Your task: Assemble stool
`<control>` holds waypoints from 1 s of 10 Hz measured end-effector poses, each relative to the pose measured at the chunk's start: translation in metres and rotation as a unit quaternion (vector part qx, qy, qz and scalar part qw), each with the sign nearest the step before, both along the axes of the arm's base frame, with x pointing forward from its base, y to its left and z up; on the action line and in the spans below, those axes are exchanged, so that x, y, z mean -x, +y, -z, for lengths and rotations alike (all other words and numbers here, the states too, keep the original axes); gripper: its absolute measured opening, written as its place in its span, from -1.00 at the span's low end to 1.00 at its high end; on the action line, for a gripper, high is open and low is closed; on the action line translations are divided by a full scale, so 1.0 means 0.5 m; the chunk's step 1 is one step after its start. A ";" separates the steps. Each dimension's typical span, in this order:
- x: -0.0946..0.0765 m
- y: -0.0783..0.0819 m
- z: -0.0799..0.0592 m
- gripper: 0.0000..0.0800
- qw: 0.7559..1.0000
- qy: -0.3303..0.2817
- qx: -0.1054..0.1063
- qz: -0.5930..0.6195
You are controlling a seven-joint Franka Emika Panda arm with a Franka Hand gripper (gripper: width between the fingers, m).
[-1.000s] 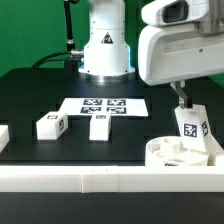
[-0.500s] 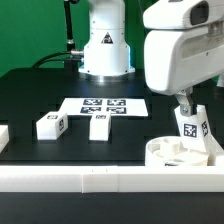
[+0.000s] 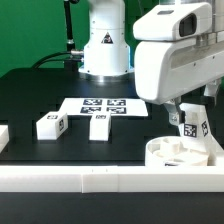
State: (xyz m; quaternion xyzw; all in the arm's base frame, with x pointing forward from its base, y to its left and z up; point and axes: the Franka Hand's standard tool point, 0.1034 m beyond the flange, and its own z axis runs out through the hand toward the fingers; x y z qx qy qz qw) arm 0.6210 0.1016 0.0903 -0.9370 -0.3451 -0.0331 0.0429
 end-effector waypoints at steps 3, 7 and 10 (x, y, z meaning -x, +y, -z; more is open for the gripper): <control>-0.001 0.000 0.002 -0.12 1.000 -0.004 0.000 0.010; 0.000 0.000 0.002 -0.16 0.995 0.006 -0.004 0.103; -0.007 0.011 0.003 -0.16 0.952 0.026 -0.018 0.303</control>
Offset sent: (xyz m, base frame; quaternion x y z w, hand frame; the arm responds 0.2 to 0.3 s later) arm 0.0000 0.0000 0.0000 0.0000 0.0000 0.0899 0.9960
